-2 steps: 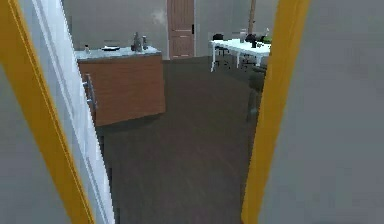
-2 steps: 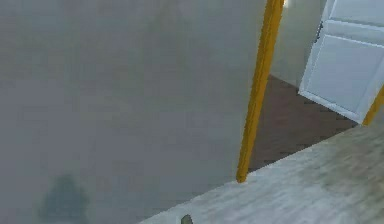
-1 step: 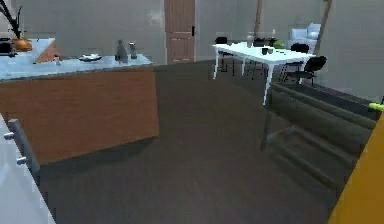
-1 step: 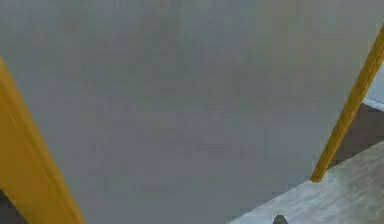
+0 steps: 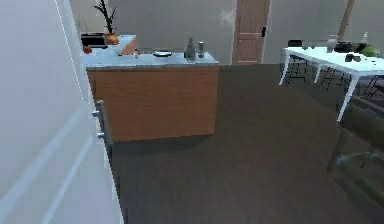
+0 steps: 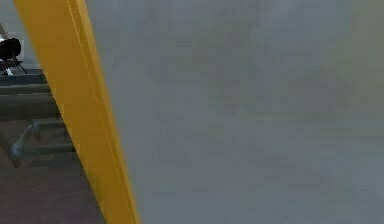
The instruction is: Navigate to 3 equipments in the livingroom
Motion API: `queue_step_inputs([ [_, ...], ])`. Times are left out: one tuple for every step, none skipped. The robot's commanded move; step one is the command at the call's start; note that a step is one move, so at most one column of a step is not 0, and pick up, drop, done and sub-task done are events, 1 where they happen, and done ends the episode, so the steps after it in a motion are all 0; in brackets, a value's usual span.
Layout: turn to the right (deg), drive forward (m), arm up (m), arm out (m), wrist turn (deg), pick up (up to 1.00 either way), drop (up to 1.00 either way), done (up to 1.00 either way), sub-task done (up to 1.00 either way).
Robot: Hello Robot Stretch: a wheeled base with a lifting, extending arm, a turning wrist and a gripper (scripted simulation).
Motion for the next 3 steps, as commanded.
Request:
queue_step_inputs([
  [0.0, 0.25, 0.00, 0.00, 0.0, 0.00, 0.00, 0.00, 0.00],
  [9.0, 0.00, 0.00, 0.00, 0.0, 0.00, 0.00, 0.00, 0.00],
  [0.0, 0.15, 0.00, 0.00, 0.0, 0.00, 0.00, 0.00, 0.00],
])
